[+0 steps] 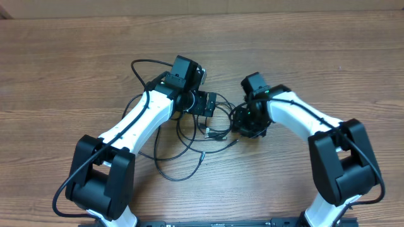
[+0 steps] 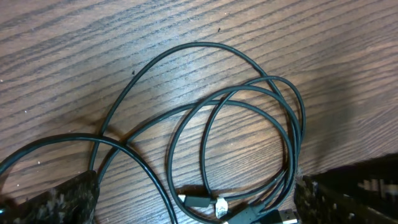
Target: Untangle cables
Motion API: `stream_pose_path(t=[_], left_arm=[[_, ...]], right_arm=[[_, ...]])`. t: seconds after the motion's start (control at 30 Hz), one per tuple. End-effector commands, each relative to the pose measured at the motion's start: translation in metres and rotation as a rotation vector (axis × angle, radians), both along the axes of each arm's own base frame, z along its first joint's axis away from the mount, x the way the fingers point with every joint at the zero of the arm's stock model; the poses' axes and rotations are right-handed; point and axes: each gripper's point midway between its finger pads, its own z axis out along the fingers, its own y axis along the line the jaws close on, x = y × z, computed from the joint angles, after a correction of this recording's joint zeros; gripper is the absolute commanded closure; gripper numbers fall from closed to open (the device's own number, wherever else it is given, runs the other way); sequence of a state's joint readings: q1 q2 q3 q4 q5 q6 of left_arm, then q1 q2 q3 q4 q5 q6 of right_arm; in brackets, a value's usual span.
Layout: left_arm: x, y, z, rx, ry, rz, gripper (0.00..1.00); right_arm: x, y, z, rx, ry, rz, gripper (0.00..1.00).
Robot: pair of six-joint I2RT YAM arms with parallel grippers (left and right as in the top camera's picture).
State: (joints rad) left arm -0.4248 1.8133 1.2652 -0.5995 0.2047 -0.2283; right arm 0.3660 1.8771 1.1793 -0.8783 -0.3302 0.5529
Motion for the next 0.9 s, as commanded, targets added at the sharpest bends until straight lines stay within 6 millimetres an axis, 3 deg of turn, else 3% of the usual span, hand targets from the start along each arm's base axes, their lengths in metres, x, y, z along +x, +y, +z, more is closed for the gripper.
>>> stream_pose_path(t=[0.0,0.07,0.17,0.2,0.27,0.47,0.63,0.8,0.87], left_arm=[[0.002,0.000,-0.001,0.009,-0.008,-0.012,0.00],[0.002,0.000,-0.001,0.009,-0.008,-0.012,0.00],[0.002,0.000,-0.001,0.009,-0.007,-0.012,0.00],[0.002,0.000,-0.001,0.009,-0.007,-0.012,0.01],[0.002,0.000,-0.001,0.009,-0.008,-0.012,0.00],[0.002,0.000,-0.001,0.009,-0.007,-0.012,0.00],[0.002,0.000,-0.001,0.009,-0.007,-0.012,0.00],[0.002,0.000,-0.001,0.009,-0.008,-0.012,0.00],[0.002,0.000,-0.001,0.009,-0.007,-0.012,0.00]], right_arm=[[0.021,0.020,0.038,0.175,-0.086,0.157,0.89],[0.022,0.019,0.048,0.188,-0.092,0.197,0.96],[0.032,0.013,0.051,0.177,-0.117,0.175,0.94],[0.035,0.011,0.050,0.165,-0.127,0.172,0.73],[0.039,0.008,0.048,0.141,-0.139,0.163,0.64],[0.046,-0.009,0.027,-0.030,-0.132,-0.013,0.76],[0.036,-0.001,-0.001,-0.014,-0.119,-0.105,0.73],[0.023,0.006,-0.011,0.028,-0.089,-0.098,0.72],[0.016,0.011,-0.012,0.066,-0.062,-0.087,0.82]])
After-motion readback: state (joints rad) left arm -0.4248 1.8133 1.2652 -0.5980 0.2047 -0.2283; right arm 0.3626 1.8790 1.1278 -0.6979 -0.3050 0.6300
